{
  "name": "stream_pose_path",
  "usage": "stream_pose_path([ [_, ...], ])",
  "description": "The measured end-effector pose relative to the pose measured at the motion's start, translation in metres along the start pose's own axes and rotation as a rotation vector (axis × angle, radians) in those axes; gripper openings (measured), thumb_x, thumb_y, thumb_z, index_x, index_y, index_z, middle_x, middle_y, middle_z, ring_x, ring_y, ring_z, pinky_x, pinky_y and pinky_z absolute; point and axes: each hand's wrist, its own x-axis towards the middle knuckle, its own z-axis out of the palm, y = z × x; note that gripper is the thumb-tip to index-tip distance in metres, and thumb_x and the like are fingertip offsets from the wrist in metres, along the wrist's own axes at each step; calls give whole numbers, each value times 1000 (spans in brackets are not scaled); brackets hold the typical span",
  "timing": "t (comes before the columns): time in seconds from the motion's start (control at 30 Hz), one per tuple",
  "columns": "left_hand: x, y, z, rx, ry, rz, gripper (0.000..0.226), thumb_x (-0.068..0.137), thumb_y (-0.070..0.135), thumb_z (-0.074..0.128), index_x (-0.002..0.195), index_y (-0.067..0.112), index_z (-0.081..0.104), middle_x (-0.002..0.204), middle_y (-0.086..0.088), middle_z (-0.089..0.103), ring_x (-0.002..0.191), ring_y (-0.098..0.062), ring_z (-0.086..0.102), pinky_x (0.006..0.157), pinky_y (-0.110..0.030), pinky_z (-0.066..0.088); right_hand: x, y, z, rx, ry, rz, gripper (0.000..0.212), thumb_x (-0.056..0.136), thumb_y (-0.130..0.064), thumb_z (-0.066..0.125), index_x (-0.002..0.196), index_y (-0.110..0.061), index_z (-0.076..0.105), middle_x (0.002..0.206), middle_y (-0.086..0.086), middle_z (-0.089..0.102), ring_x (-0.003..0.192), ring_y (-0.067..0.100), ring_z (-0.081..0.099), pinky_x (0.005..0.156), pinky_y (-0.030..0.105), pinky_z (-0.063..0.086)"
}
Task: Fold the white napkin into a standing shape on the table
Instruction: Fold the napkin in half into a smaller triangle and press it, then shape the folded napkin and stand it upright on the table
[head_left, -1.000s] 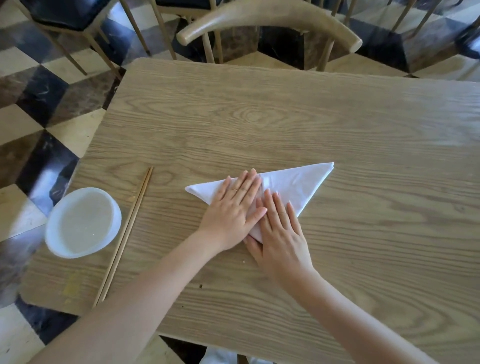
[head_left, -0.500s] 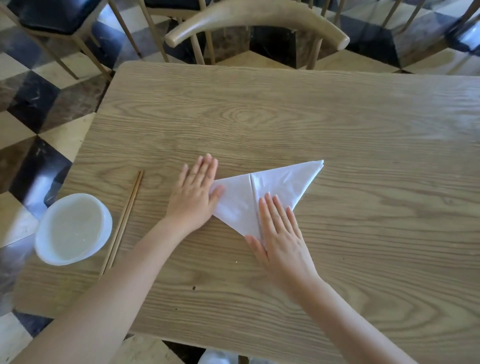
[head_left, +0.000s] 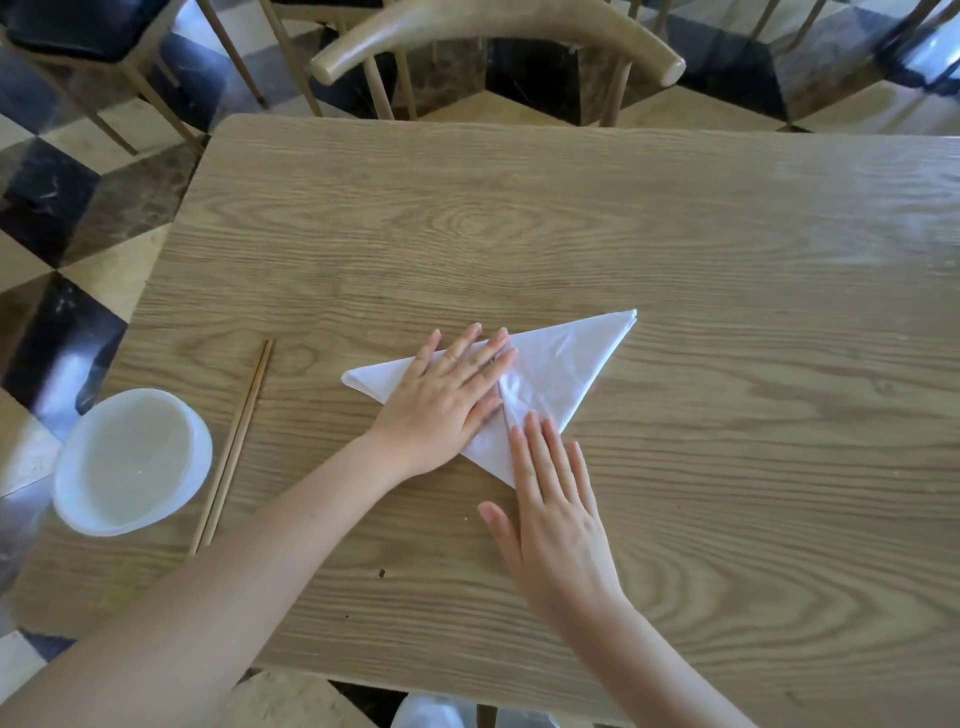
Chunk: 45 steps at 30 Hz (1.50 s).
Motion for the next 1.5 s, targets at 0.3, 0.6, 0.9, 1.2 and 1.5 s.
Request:
stream_pose_path([
  [0.3, -1, 3, -2, -59, -8, -6, 62, 96, 50, 1, 147, 21, 21, 155, 5, 17, 144, -19, 13, 115, -46, 3, -15, -19, 6, -14, 142, 201, 58, 94, -42, 33, 134, -3, 46, 144, 14, 43, 135, 25, 29, 111, 44, 20],
  [0.6, 22, 19, -14, -184, 131, -80, 56, 87, 43, 38, 134, 13, 46, 134, -5, 54, 121, -24, 49, 97, -36, 31, -11, -15, 10, -37, 89, 170, 60, 99, -42, 20, 138, -1, 40, 149, 12, 34, 140, 23, 25, 116, 38, 9],
  [0.9, 57, -16, -76, -617, -386, -279, 26, 85, 34, 63, 102, 14, 64, 101, -8, 65, 89, -19, 58, 77, -28, 42, -12, -8, 7, 34, 117, 134, 54, 100, -37, 21, 137, -4, 44, 146, 9, 39, 139, 19, 29, 115, 39, 15],
  [1.2, 45, -4, -89, -754, -254, -223, 15, 84, 31, 66, 83, 16, 63, 67, 4, 54, 58, -6, 41, 56, -19, 31, 46, -10, -30, 262, 248, 241, 73, 88, -53, 43, 142, -5, 31, 147, 11, 37, 134, 20, 27, 110, 32, 28],
  [1.5, 40, 16, -112, -782, -124, -122, 10, 85, 26, 64, 86, 16, 66, 66, 13, 54, 62, -1, 44, 60, -13, 32, 67, -2, -61, 763, 63, 245, 49, 84, -29, 63, 130, -29, 46, 96, -14, 58, 89, 2, 51, 74, 21, 42],
])
